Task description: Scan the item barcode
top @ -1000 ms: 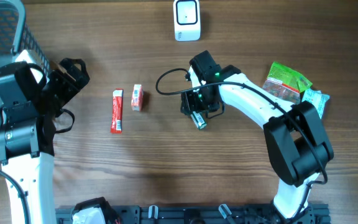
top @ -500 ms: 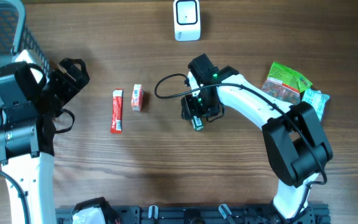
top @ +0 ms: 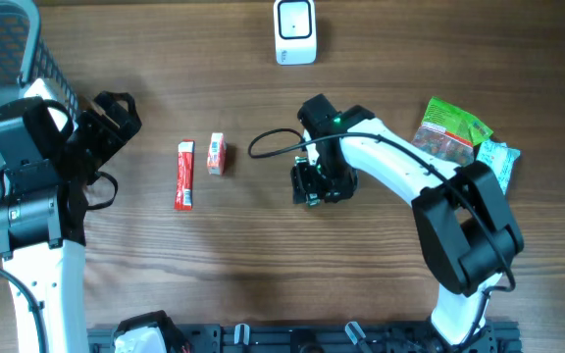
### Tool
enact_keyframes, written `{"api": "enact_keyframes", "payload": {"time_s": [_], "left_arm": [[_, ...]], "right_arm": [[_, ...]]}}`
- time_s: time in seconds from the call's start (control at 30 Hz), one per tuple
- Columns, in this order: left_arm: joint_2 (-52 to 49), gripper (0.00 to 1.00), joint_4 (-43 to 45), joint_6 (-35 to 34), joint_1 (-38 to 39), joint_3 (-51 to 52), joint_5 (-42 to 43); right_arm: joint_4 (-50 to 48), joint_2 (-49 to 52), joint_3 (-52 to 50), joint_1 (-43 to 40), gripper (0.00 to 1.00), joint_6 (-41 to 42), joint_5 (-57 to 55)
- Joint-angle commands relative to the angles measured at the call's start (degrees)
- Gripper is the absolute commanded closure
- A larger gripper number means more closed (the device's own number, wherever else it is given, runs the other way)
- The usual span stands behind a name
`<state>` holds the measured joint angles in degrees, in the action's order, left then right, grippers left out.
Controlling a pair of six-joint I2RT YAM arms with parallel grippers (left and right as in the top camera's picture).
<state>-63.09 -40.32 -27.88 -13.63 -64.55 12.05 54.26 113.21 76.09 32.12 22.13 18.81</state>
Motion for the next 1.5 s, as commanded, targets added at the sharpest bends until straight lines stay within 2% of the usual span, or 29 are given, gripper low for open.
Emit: {"api": "enact_keyframes", "payload": {"time_s": [0.0,0.2,0.33,0.4,0.47,0.57,0.63,0.73,0.87,0.97,1.1,1.13,1.17,1.2,1.47], "left_arm": [[0.09,0.00,0.13,0.68,-0.33,-0.02,0.07],[0.09,0.00,0.13,0.68,-0.33,-0.02,0.07],[0.09,0.00,0.13,0.68,-0.33,-0.02,0.07],[0.09,0.00,0.13,0.68,-0.33,-0.02,0.07],[0.09,0.00,0.13,0.68,-0.33,-0.02,0.07],[0.09,0.00,0.13,0.68,-0.33,-0.02,0.07],[0.09,0.00,0.13,0.68,-0.33,-0.02,0.07],[0.09,0.00,0.13,0.68,-0.33,-0.02,0.07],[0.09,0.00,0.13,0.68,-0.33,-0.02,0.07],[0.09,0.00,0.13,0.68,-0.33,-0.02,0.07],[0.09,0.00,0.13,0.68,-0.33,-0.02,0.07],[0.09,0.00,0.13,0.68,-0.33,-0.02,0.07],[0.09,0.00,0.13,0.68,-0.33,-0.02,0.07],[0.09,0.00,0.13,0.68,-0.33,-0.02,0.07],[0.09,0.00,0.13,0.68,-0.33,-0.02,0.07]], "right_arm": [[-2.27,0.81,-0.74,3.45,0.31,7.26,6.80],[-15.41,0.81,-0.74,11.58,0.31,16.81,11.26],[-21.59,0.81,-0.74,14.01,0.31,17.07,11.30],[-21.18,0.74,-0.74,13.84,0.33,13.05,13.60],[-20.63,0.02,-0.42,12.76,0.33,4.20,18.03],[-18.49,-1.88,0.17,10.19,0.32,-2.29,18.82],[-17.35,-3.98,0.20,6.62,0.35,-7.04,18.80],[-17.31,-6.21,0.20,1.22,0.35,-11.54,18.80],[-21.16,-6.97,0.17,-5.31,0.35,-12.52,18.75],[-24.70,-6.71,0.17,-7.76,0.40,-15.63,16.22],[-27.15,-6.51,0.17,-7.91,0.56,-15.74,10.54],[-28.00,-6.12,0.17,-7.74,0.62,-16.17,10.54],[-28.44,-5.84,0.17,-7.54,0.82,-16.28,10.08],[-28.59,-5.53,0.17,-7.45,0.95,-16.11,9.05],[-27.39,0.07,0.15,-7.43,0.95,-15.47,6.49]]}}
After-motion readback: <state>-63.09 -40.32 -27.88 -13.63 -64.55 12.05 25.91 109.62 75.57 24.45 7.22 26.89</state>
